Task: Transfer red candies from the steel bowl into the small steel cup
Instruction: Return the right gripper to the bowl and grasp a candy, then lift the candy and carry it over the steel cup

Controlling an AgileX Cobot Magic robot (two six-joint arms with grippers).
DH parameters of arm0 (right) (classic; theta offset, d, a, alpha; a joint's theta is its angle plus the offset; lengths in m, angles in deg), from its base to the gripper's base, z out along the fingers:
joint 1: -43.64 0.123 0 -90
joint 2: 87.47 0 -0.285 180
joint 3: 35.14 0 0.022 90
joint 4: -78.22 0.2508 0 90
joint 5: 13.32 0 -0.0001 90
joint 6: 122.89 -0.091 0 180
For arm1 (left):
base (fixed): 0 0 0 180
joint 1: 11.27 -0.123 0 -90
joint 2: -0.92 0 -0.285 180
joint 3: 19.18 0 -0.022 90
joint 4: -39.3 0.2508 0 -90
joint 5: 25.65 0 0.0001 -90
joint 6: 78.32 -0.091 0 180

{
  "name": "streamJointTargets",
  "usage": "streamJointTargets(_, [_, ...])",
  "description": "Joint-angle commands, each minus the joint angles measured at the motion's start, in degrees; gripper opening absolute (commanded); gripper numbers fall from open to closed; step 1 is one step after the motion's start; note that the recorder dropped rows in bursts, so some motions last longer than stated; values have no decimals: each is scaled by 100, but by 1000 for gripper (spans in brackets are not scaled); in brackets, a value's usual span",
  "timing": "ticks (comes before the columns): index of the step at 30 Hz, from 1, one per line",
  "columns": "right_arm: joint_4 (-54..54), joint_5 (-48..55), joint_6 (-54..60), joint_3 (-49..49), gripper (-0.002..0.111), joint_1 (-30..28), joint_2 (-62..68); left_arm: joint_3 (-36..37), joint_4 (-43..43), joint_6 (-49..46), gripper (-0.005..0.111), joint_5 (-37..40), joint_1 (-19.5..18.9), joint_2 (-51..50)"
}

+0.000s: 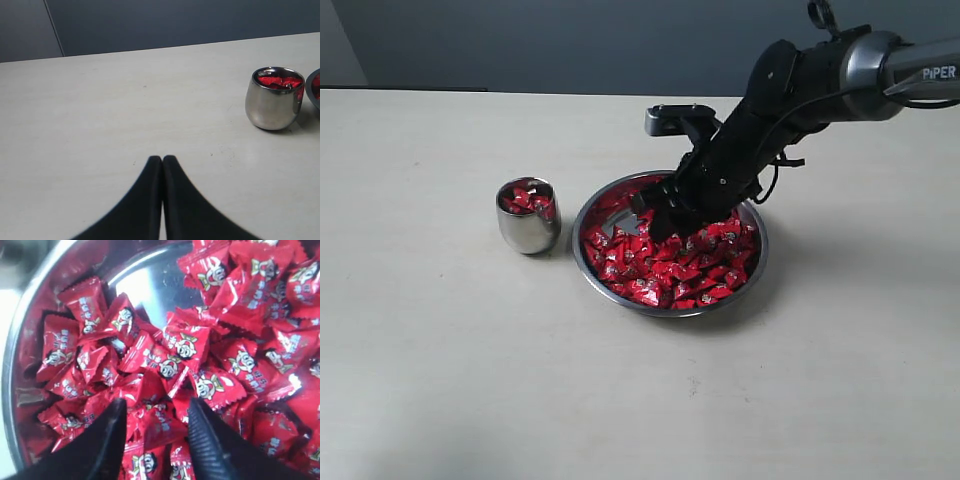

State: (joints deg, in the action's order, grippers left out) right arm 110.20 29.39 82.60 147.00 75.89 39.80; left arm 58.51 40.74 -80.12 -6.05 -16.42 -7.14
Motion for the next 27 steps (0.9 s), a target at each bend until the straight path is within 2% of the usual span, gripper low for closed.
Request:
streamJointTargets(1, [-79, 72, 48, 44, 40, -26, 88, -48, 11, 11, 0, -34, 5, 27])
streamJointTargets(7, [-141, 61, 48, 44, 36, -26, 217, -48, 11, 11, 0, -34, 5, 27])
streamJointTargets(9, [-195, 50, 48, 44, 25, -26, 217, -48, 11, 11, 0, -34, 5, 27])
streamJointTargets(12, [-233, 74, 48, 44, -1, -26, 195, -48, 11, 11, 0, -34, 5, 27])
streamJointTargets(27, [67, 179, -71, 44, 0, -26, -764, -48, 11, 11, 0, -34, 5, 27])
